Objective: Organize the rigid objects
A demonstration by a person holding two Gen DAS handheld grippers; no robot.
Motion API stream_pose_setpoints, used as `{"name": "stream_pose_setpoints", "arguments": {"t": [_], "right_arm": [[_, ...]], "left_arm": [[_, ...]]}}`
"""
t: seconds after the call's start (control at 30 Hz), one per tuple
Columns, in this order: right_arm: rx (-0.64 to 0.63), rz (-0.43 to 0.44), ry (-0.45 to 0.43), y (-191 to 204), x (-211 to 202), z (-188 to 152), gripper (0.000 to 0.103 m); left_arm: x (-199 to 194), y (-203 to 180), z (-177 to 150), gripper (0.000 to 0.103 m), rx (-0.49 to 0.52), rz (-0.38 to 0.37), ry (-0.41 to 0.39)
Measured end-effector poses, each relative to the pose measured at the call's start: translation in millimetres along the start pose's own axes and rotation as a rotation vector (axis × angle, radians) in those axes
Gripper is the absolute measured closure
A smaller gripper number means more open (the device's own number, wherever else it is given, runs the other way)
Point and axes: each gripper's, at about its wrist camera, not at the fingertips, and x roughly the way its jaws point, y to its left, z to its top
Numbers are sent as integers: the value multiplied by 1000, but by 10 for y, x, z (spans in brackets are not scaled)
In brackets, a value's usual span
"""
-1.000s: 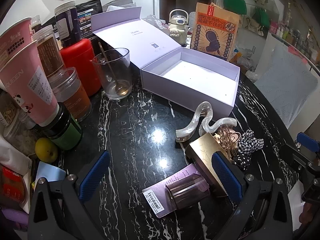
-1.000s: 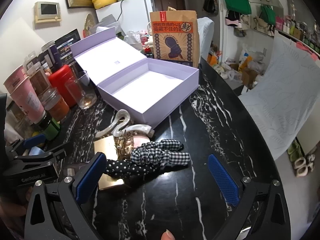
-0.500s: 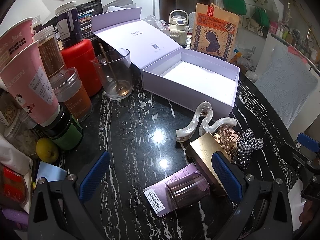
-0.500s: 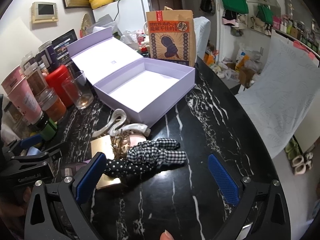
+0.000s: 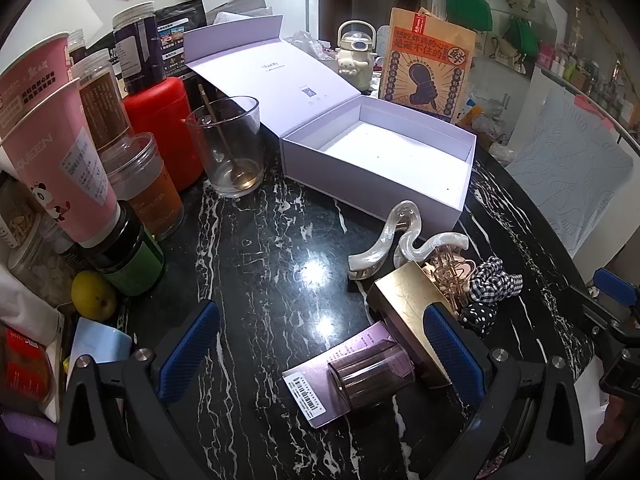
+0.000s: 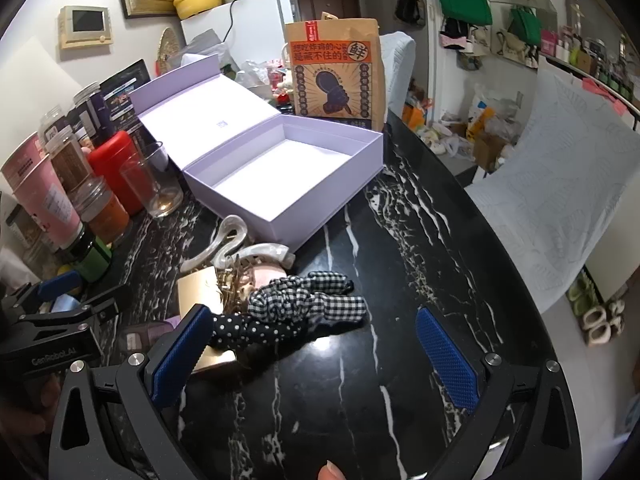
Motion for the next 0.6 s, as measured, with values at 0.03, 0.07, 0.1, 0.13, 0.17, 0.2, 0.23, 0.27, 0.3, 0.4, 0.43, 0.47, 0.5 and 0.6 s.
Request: {"name": "stream_pose_setpoints", "arguments": {"t": [0.03, 0.07, 0.1, 0.13, 0.17, 0.2, 0.23, 0.27, 0.3, 0.4, 0.43, 0.47, 0.5, 0.6], "right_arm": [[0, 1, 0, -2, -4, -4, 0], [-1, 1, 0, -5, -7, -11, 0], [-1, 0, 0, -5, -8, -12, 0], [-1, 0, -1, -5, -9, -13, 0], [0, 0, -1, -6, -9, -12, 0], [0, 0, -1, -5, -9, -10, 0], [0, 0, -2, -7, -14, -16, 0], [1, 0, -3, -9, -22, -25, 0], [1, -1, -4, -11, -27, -30, 0], [1, -1, -6, -16, -35, -38, 0], [0, -2, -7, -17, -42, -43, 0], [0, -3, -8, -20, -55, -51, 0], [-1, -3, -9, -20, -63, -57, 0], [-1, -5, -11, -19, -84, -72, 0]], "left_arm": [[-3, -8, -6, 0, 1, 0, 0], [-7, -14, -13, 0, 2, 0, 1], [-10, -20, -17, 0, 3, 0, 1], [-14, -24, -19, 0, 4, 0, 1], [-21, -27, -24, 0, 4, 0, 0], [-29, -29, -28, 0, 4, 0, -1], [-35, -29, -28, 0, 4, 0, -2], [-39, -29, -30, 0, 5, 0, -3], [-48, -32, -35, 0, 5, 1, -5], [-59, -28, -34, 0, 6, 0, -7], [-61, -28, -35, 0, 6, -1, -7], [-64, -30, -36, 0, 6, -2, -7], [-69, -32, -41, 0, 6, -4, -8], [-78, -34, -46, 0, 6, -6, -9]]}}
